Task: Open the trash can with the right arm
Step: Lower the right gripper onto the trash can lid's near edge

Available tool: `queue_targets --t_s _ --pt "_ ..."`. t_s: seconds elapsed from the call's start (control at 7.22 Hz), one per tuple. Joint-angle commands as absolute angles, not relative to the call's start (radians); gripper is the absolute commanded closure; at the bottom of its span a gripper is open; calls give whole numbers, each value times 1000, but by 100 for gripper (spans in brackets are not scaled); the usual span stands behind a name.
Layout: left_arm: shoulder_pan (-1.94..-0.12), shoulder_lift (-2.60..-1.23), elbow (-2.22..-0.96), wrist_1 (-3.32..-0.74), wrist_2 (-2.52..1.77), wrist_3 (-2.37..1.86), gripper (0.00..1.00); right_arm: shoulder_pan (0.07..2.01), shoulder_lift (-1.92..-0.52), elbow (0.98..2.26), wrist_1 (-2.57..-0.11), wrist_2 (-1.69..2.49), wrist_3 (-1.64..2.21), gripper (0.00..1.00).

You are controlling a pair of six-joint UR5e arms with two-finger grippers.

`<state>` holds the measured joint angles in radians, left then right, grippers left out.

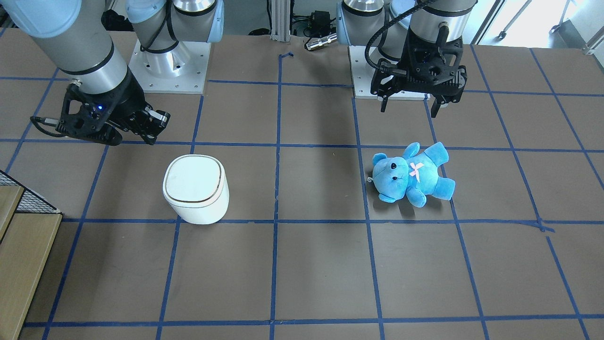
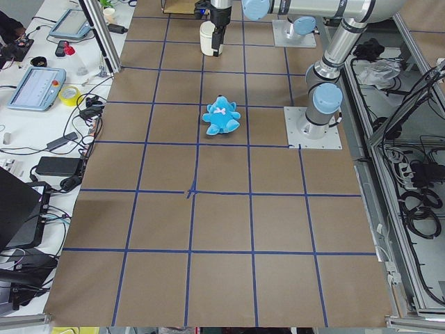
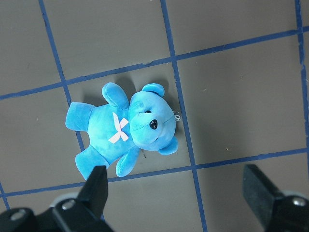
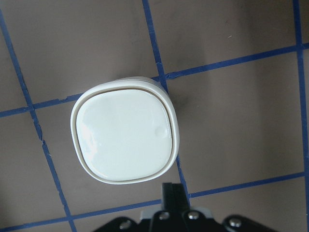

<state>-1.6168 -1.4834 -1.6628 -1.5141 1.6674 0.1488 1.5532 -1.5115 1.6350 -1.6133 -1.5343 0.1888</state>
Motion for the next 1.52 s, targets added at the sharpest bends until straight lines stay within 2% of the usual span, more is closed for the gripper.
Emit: queue_targets --t_s 0.0,0.42,1.38 --pt "-1617 -1483 -1663 -1514 1667 149 0 1555 -1482 1708 -1716 -1535 186 100" --pt "-1617 -1483 -1663 -1514 1667 149 0 1566 -1433 1785 -1830 -1534 172 100" --pt "-1617 -1483 -1663 -1514 1667 149 0 1566 -1391 1793 -1839 -1534 152 100"
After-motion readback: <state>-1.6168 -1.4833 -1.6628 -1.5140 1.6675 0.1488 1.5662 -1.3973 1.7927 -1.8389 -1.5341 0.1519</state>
